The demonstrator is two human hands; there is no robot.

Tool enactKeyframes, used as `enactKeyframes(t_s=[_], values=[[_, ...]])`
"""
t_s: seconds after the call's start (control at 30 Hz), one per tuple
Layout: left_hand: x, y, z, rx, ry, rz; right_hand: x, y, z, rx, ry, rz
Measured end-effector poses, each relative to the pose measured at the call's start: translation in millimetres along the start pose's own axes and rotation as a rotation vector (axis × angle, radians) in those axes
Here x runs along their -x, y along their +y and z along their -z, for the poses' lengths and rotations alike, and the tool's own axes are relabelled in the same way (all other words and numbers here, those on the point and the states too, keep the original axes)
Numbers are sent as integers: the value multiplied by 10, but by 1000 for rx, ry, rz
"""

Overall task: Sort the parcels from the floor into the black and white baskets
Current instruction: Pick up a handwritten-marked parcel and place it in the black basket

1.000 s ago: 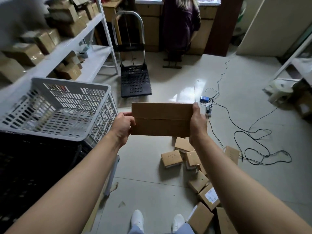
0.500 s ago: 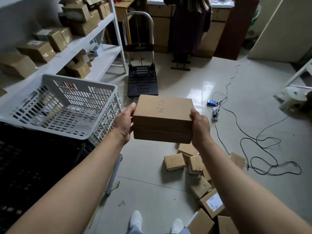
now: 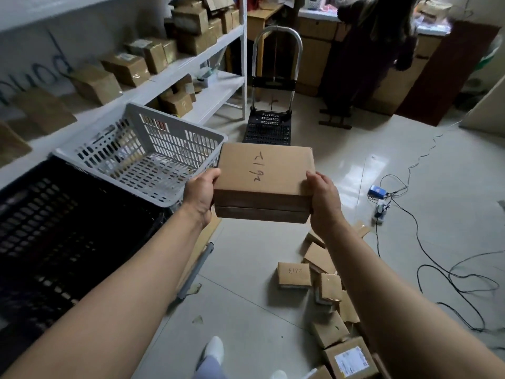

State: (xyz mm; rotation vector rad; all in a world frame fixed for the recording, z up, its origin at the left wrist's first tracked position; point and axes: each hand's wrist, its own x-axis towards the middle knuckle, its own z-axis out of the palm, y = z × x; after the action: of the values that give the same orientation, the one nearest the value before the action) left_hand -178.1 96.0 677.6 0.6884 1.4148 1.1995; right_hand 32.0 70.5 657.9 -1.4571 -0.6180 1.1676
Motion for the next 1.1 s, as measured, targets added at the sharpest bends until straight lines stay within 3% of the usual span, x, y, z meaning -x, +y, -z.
enactKeyframes(t_s=[0.17,0.67,0.9,1.1], values=[[-35,81,489,128,175,-35,-9,-44,-526,-14,-112,-18],[-476,664,2330,346,443,-61,335,104,-2752,56,-517,56],[-520,759,3210,392,665,-131,519,260,-3715,341,-631,76],[-578,774,3700,331,885,-221,566,503,-4338,482,-842,33]])
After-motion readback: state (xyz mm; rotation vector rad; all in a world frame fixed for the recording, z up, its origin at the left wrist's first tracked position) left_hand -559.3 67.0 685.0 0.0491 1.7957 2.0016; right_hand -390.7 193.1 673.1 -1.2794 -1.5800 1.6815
